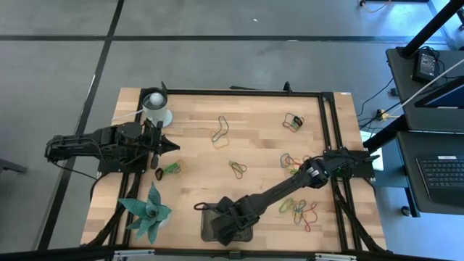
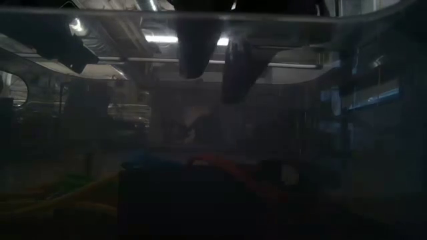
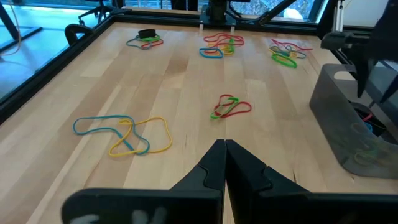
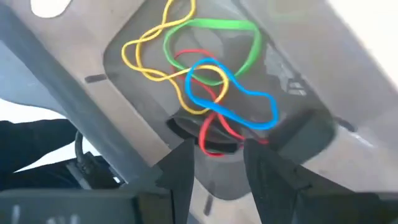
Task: Pick and place rubber bands into bin
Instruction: Put the yellow rubber band into the black bin
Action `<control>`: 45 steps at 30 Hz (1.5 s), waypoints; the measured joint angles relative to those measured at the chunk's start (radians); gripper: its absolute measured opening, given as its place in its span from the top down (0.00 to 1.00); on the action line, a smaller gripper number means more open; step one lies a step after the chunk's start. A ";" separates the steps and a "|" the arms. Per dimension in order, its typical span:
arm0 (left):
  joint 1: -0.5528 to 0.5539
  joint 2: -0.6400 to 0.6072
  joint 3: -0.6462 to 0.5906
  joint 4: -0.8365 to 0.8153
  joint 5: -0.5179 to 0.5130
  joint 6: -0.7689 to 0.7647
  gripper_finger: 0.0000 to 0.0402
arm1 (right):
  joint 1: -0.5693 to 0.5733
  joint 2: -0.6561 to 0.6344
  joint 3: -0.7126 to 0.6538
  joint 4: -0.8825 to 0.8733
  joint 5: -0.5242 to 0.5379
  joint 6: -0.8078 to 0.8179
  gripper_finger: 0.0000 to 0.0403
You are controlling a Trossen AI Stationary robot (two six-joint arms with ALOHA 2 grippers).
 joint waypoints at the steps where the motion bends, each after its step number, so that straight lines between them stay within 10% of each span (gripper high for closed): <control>1: 0.000 0.000 0.000 0.000 0.000 0.000 0.99 | 0.000 -0.010 0.000 0.000 0.017 -0.005 0.65; 11: 0.000 0.000 0.000 0.006 0.032 0.000 0.99 | 0.012 -0.161 0.002 -0.142 0.233 -0.185 0.97; 22: 0.000 0.001 0.000 0.032 0.019 -0.012 0.99 | -0.082 -0.248 -0.127 -0.231 0.306 -0.532 1.00; 36: 0.000 0.001 0.000 0.039 -0.150 -0.012 0.99 | -0.193 -0.873 -1.258 0.581 0.246 -0.758 1.00; 45: 0.000 0.056 0.015 0.039 -0.285 -0.108 0.99 | -0.229 -1.402 -1.675 0.675 0.238 -0.895 1.00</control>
